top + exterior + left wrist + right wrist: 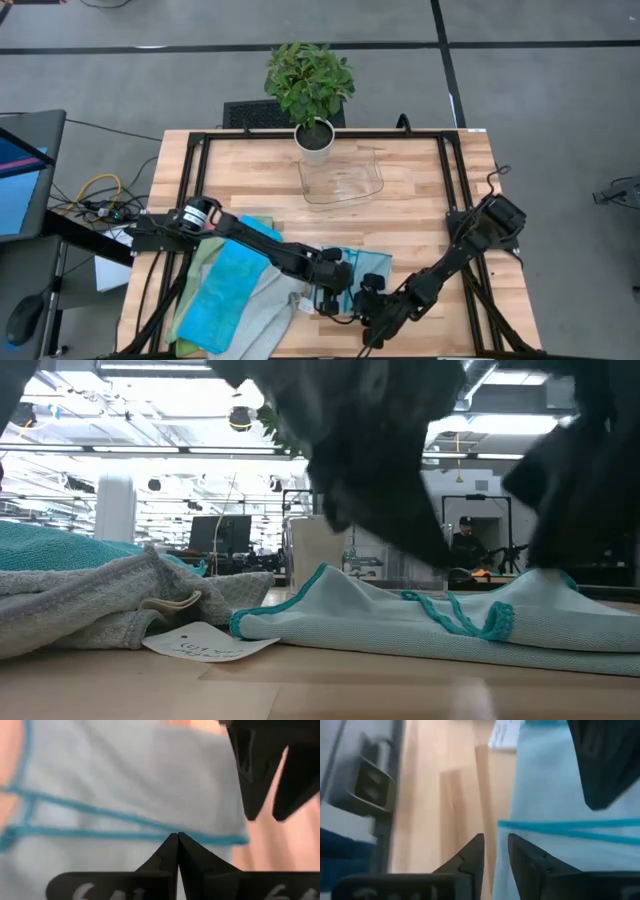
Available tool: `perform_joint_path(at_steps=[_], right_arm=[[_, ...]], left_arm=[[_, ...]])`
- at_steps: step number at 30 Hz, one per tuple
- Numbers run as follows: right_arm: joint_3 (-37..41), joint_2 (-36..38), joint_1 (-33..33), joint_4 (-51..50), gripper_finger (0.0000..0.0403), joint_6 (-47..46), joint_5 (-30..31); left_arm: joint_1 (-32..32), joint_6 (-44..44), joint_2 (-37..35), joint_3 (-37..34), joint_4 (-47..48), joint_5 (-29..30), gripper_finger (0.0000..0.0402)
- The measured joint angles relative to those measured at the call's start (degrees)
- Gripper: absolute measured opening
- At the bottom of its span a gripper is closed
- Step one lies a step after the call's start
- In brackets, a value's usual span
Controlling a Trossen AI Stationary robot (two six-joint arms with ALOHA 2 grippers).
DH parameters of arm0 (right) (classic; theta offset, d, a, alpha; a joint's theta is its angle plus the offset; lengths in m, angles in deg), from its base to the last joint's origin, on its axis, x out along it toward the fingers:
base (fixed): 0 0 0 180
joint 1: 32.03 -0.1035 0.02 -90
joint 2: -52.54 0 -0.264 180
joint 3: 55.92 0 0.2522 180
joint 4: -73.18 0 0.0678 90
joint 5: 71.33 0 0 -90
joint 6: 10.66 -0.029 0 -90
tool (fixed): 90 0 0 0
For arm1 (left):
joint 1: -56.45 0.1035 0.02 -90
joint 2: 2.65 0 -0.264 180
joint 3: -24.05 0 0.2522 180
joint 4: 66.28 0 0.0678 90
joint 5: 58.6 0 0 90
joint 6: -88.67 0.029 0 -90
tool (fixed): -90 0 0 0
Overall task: Fold microfiber towels
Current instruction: Fold the light blue microfiber cloth
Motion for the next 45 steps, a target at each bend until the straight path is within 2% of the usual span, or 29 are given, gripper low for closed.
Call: perform_joint_path(at_steps=[3, 7, 9, 12, 22, 27, 33, 45], right_arm=[[-0.09, 1.96, -0.32, -3.35, 0.0117, -2.91, 2.61], [-0.02, 2.8, -3.21, -7.8, 0.0112, -10.43, 11.18], [0.0, 2.48, -5.26, -9.44, 0.0109, -14.7, 15.4], [0.0, 1.17, -7.8, -9.79, 0.0107, -20.44, 17.42], [0.15, -1.83, -13.04, -11.78, 0.0106, -33.69, 18.37], [0.27, -4.65, -14.67, -12.22, 0.0106, -37.06, 17.22], [-0.24, -7.69, -15.12, -8.5, 0.0106, -39.6, 16.72], [-0.15, -7.51, -15.63, -7.87, 0.0106, -40.46, 15.55]], left_arm=[[1.06, -0.35, -2.02, 0.06, 0.24, 1.35, 0.0], [2.45, 0.1, -4.63, 0.07, -0.54, 4.71, 0.0], [3.11, -0.17, -4.64, 0.12, -2.43, 4.36, 0.0], [3.56, -0.7, -3.34, 0.0, -6.4, 1.58, 0.0], [3.28, -0.8, 1.42, 0.24, -17.52, -2.92, 0.0], [2.91, -2.16, 3.95, 0.04, -16.37, -6.06, 0.0], [3.14, -1.68, 4.97, -0.05, -16.09, -3.55, 0.0], [5.17, 0.61, 4.93, -0.01, -17.04, -0.74, 0.0]])
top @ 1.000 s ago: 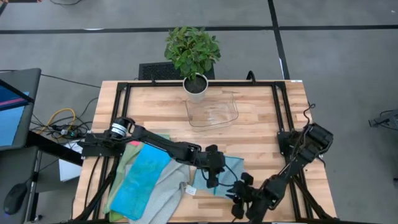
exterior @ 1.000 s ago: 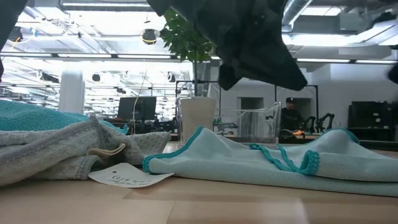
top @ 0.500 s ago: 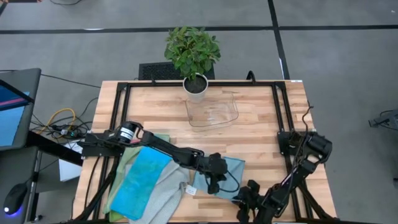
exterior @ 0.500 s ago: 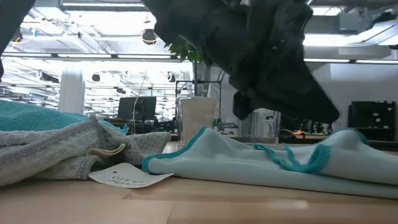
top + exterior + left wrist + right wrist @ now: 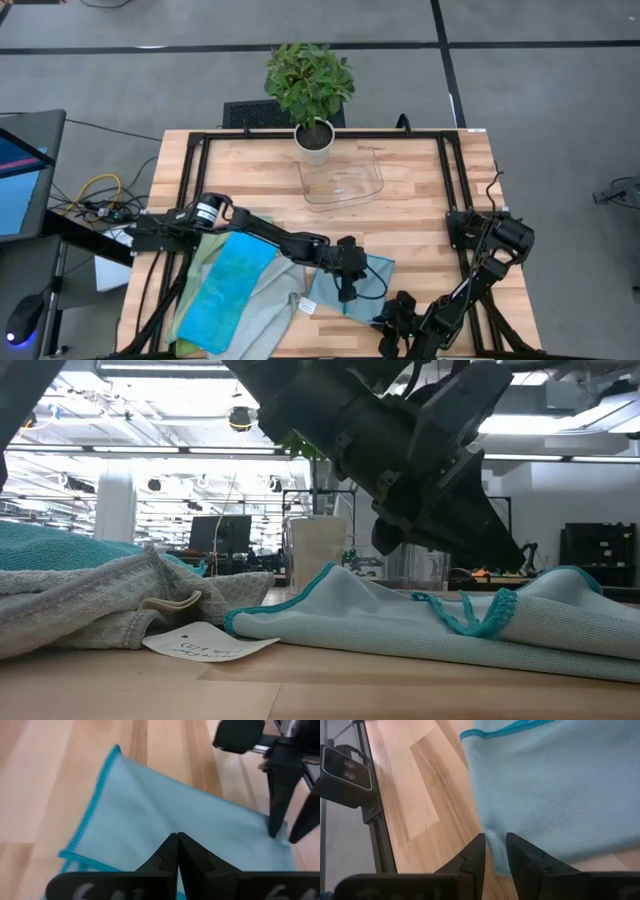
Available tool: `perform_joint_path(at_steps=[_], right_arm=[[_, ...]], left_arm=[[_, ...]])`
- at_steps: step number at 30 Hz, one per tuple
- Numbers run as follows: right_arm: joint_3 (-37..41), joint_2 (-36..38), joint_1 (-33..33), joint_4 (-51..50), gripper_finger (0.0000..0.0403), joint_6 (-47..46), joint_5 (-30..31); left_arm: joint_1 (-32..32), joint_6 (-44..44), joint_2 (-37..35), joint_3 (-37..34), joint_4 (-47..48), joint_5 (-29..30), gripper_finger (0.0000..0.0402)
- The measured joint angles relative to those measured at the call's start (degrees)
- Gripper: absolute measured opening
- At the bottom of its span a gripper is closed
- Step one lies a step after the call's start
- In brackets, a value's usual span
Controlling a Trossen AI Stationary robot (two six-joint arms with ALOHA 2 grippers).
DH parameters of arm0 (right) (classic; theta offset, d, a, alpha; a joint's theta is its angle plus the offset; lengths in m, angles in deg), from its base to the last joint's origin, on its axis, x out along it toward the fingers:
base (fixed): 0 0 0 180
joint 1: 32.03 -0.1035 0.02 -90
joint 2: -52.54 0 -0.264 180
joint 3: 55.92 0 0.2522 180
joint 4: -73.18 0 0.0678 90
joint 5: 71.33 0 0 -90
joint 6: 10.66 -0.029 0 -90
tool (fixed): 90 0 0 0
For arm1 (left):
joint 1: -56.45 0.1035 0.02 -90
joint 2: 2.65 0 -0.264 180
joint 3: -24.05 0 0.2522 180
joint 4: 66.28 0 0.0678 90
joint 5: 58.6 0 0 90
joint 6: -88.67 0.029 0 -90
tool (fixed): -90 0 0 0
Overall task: Fold microfiber towels
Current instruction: Fold the light blue microfiber cloth
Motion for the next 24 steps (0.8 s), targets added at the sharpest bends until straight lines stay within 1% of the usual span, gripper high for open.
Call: perform_joint_path(at_steps=[4, 6, 9, 11, 12, 14, 15, 18, 19, 20, 24], right_arm=[[0.04, -0.03, 0.0, 0.01, 0.0106, -0.02, -0.04], [0.04, -0.05, 0.0, 0.07, 0.0106, -0.02, -0.03], [0.07, -0.07, 0.0, 0.2, 0.0106, -0.03, -0.03], [0.12, -0.07, -0.02, 0.3, 0.0106, -0.04, 0.01], [0.09, -0.07, -0.01, 0.23, 0.0106, -0.04, -0.03], [0.09, -0.07, -0.01, 0.52, 0.0106, -0.05, -0.08], [0.09, -0.07, -0.04, 0.67, 0.0106, -0.09, -0.09], [0.11, -0.09, -0.36, 0.7, 0.0106, -0.11, -0.12], [0.11, -0.09, -0.49, 0.67, 0.0106, -0.11, -0.12], [0.11, -0.11, -0.7, 0.61, 0.0106, -0.11, -0.12], [0.11, -0.13, -1.09, 0.52, 0.0106, -0.08, -0.04]], left_arm=[[0.1, 4.16, 0.0, 0.0, -1.31, 3.8, 0.0], [0.33, 5.7, 0.0, 0.0, -2.66, 4.09, 0.0], [0.87, 6.29, 1.49, 0.16, -5.57, 2.82, 0.0], [1.39, 5.39, 2.61, -0.15, -4.83, 0.0, 0.0], [1.52, 4.84, 3.61, 0.16, -6.42, -1.45, 0.0], [1.78, 4.32, 3.93, 0.02, -4.46, -1.81, 0.0], [1.88, 4.37, 3.93, 0.02, -3.87, -0.88, 0.0], [2.37, 5.31, 3.8, 0.12, -0.75, 5.0, 0.0], [2.69, 5.35, 3.8, 0.14, -0.4, 5.43, 0.0], [3.19, 5.09, 3.74, 0.15, 0.04, 5.17, 0.0], [5.03, 2.97, 3.74, 0.17, 0.19, -0.55, 0.0]])
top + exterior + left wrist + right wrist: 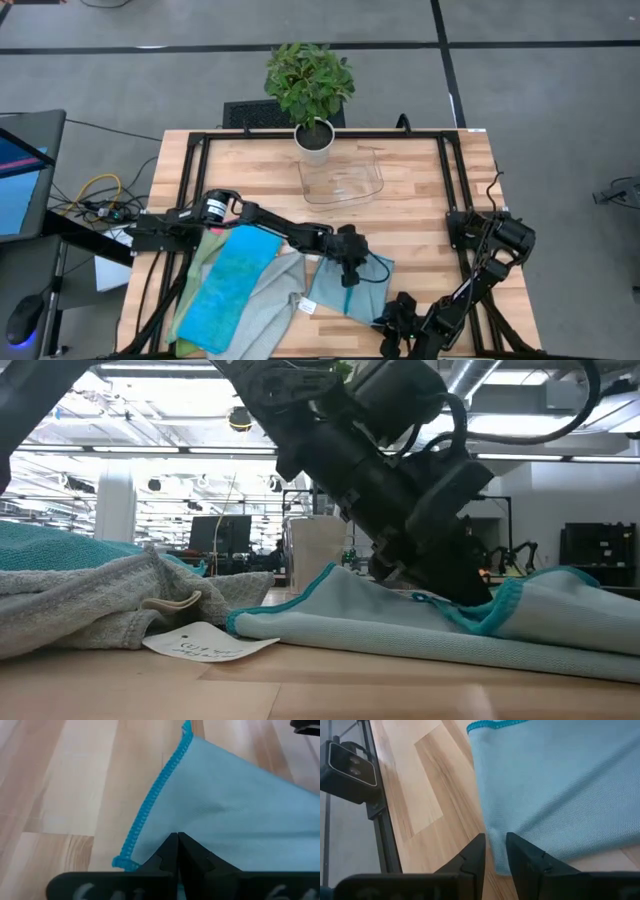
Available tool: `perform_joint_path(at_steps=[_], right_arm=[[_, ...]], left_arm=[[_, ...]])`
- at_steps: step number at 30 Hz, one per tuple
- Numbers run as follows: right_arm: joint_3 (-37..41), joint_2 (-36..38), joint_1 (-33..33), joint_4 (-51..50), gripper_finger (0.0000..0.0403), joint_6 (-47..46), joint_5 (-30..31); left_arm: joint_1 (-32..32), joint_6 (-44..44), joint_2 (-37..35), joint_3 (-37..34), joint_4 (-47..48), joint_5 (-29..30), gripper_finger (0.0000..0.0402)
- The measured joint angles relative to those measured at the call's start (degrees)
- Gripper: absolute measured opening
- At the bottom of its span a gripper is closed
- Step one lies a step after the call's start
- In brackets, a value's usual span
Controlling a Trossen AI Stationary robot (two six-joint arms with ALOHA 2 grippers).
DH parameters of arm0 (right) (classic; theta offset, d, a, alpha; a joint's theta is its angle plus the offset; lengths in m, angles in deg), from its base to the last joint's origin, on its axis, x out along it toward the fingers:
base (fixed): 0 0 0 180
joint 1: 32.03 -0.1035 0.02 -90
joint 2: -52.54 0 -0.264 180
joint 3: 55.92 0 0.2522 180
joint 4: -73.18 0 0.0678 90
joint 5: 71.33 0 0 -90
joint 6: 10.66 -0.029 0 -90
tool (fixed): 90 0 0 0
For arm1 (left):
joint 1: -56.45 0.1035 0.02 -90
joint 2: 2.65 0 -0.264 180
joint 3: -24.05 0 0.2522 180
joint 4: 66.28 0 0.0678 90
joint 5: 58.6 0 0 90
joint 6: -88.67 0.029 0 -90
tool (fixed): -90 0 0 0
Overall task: Fold microfiber towels
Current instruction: Fold the light blue microfiber cloth
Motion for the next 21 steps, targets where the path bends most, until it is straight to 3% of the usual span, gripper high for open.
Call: perform_joint_path(at_steps=[8, 13, 17, 21], right_arm=[[0.01, 0.0, -0.07, -0.58, 0.0106, 1.41, -0.09], [0.0, 0.0, -0.07, -0.65, 0.0106, 1.87, -0.06], [0.02, 0.0, -0.07, -0.45, 0.0106, 1.79, -0.01], [0.02, 0.0, -0.09, -0.3, 0.0106, 1.63, 0.16]], left_arm=[[1.79, 0.5, -3.81, -0.11, 3.15, -2.2, 0.0], [2.71, 0.65, -9.32, -0.09, 11.32, -3.1, 0.0], [2.45, -1.23, -16.41, -0.62, 21.76, -4.51, 0.0], [-0.58, -4.82, -26.0, -6.97, 24.83, -0.79, 0.0]])
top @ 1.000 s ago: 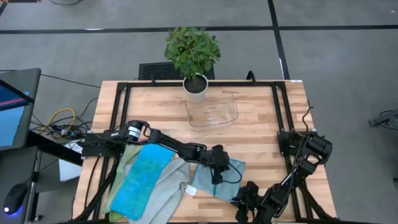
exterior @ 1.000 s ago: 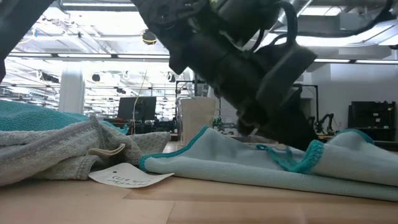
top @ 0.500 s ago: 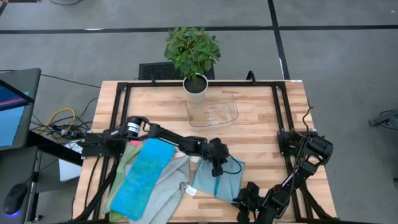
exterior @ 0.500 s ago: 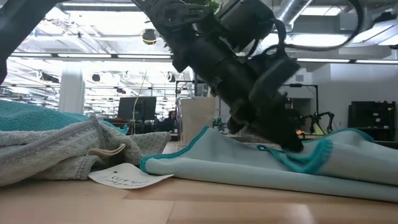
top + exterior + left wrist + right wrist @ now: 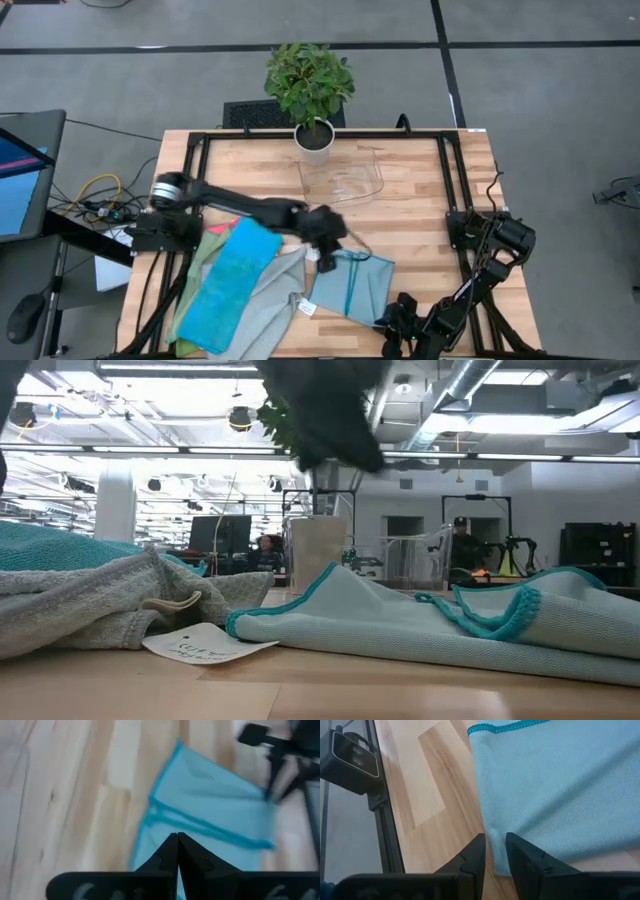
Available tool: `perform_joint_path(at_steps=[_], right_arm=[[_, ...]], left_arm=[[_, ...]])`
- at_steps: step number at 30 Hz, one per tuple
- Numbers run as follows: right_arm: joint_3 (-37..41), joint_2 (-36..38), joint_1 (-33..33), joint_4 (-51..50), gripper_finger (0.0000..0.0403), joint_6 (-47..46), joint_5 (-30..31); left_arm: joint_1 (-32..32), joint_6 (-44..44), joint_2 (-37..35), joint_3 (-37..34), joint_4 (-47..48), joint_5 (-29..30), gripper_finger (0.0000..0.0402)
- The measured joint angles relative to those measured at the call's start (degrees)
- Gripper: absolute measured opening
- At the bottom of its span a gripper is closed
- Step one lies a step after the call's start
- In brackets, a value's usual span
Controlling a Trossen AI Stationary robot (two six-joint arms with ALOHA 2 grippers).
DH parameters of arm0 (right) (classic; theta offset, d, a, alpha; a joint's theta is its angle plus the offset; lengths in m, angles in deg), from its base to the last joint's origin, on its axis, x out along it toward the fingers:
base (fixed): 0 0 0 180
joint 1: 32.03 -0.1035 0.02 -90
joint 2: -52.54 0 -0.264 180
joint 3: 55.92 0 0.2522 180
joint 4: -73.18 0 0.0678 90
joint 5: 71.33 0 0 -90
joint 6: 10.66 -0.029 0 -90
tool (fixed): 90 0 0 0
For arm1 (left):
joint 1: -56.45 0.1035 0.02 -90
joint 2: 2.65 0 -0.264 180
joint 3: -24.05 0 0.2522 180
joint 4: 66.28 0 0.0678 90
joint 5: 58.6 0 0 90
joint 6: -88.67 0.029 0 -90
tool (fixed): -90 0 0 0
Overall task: Fold microfiber towels
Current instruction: Fold the light blue microfiber cloth
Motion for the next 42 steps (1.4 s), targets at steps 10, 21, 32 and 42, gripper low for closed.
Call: perform_joint_path(at_steps=[10, 21, 32, 42], right_arm=[[-0.04, 0.04, 1.37, -0.22, 0.0111, 0.44, -0.37], [-1.39, -0.04, 2.59, 0.8, 0.0145, 4.02, -1.07], [-3.15, -0.33, 2.97, 0.42, 0.0135, 8.48, -1.39], [-3.08, -0.3, 2.62, -0.07, 0.0145, 9.34, -0.76]], left_arm=[[-12.99, -28.39, -18.3, -31.53, -21.34, 15.84, 0.0025], [-21.8, -33.36, -0.57, -30.49, -38.3, 16.9, 0.0133], [-22.43, -27.44, 8.36, -16.75, -22.58, 21.11, 0.0122], [-22.64, -25.43, 7.77, -16.7, -14.88, 20.73, 0.0122]])
